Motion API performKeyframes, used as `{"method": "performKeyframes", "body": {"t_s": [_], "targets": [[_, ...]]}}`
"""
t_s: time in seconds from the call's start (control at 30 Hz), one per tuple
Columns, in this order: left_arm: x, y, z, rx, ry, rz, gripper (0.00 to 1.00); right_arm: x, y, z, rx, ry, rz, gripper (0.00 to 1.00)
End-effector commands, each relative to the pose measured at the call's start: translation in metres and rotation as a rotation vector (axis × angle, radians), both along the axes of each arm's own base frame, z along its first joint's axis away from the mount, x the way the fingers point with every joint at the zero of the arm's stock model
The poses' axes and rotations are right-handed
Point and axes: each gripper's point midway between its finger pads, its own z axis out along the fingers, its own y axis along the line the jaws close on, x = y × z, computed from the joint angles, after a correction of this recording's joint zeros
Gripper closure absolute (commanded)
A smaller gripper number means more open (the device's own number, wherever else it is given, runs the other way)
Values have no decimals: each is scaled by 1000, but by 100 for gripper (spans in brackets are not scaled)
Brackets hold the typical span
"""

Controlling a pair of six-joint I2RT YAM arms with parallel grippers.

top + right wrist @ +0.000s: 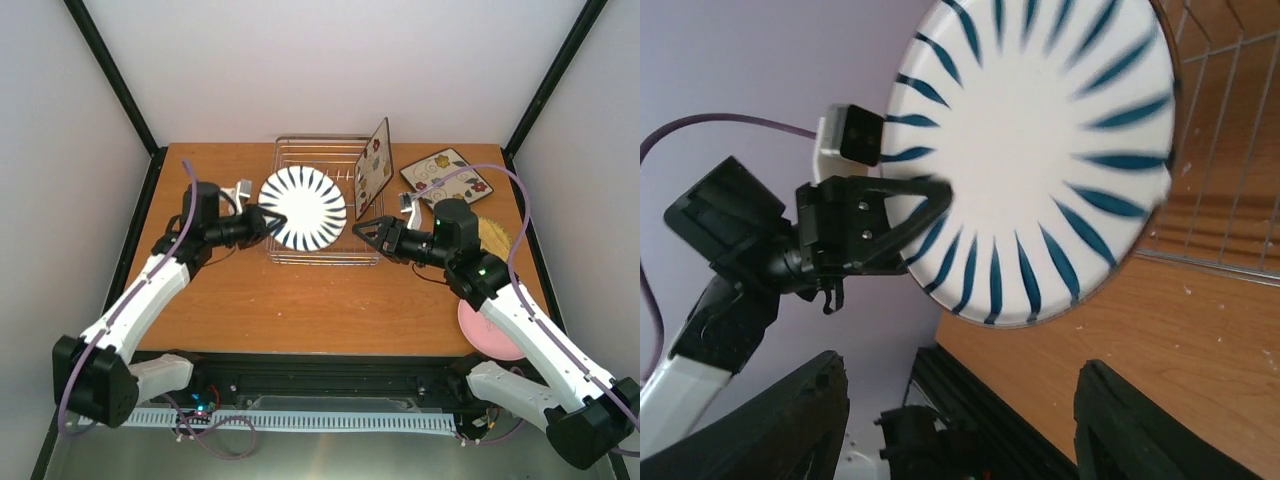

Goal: Load the plates into the dish rack
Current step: Pick up the plate at the center of the board, then insert the plate into the dish rack.

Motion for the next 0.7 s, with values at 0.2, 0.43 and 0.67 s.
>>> {"method": "performKeyframes", "body": {"t_s": [0.2, 0.43, 0.67], "targets": [[46, -24, 141, -209, -443, -104, 99, 34, -5, 2, 88, 28, -191, 41], [50, -28, 141, -237, -406, -117, 99, 42, 0, 13, 110, -76, -205, 40], [49, -31, 134, -276, -357, -134, 99, 52, 12, 18, 103, -128, -176, 39]]}}
